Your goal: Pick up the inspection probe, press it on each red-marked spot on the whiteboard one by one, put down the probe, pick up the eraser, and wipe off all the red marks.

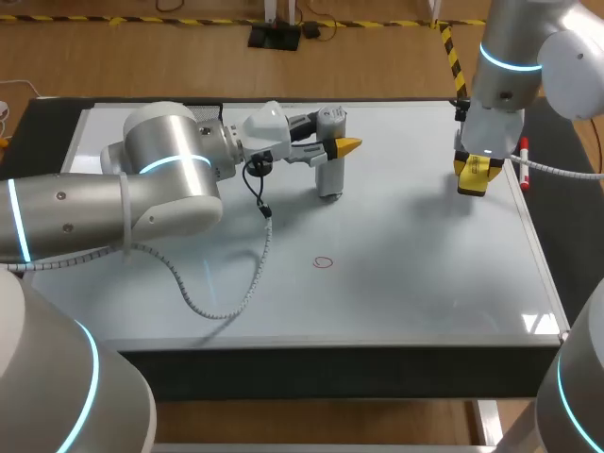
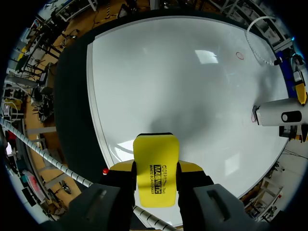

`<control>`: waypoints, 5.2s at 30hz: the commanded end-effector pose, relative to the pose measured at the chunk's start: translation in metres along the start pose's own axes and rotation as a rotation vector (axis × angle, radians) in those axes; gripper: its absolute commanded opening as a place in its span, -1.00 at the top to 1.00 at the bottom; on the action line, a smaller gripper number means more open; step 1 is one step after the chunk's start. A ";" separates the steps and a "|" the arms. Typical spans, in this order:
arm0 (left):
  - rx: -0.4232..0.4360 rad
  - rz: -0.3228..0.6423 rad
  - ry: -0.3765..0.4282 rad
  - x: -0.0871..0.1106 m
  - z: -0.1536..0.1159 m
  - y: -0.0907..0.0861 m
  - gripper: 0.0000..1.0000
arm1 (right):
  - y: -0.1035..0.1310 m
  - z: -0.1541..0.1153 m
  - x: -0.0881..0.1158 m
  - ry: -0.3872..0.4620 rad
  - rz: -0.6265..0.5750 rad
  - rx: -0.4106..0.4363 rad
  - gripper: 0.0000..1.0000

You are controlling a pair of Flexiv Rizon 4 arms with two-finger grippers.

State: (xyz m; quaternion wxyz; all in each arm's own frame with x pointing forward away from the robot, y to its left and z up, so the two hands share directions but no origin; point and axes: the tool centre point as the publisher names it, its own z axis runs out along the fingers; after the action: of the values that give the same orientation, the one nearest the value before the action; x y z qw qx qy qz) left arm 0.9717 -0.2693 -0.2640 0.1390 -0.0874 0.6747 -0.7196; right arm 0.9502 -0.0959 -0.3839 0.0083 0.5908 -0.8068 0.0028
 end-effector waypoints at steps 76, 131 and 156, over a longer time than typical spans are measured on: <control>-0.018 0.024 -0.121 -0.022 -0.284 -0.041 1.00 | 0.023 -0.012 -0.051 0.016 -0.082 0.026 1.00; -0.018 0.024 -0.121 -0.022 -0.284 -0.041 1.00 | 0.109 0.025 -0.282 -0.020 -0.352 0.020 1.00; -0.018 0.024 -0.121 -0.022 -0.284 -0.041 1.00 | 0.099 0.035 -0.237 0.010 -0.292 0.025 1.00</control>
State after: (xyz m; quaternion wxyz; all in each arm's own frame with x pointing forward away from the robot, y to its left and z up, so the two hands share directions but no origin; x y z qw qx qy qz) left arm 0.9001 0.0088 -0.2453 0.1880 -0.1233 0.6716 -0.7060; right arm 0.9292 0.1690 -0.4238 0.0091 0.7017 -0.7123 0.0141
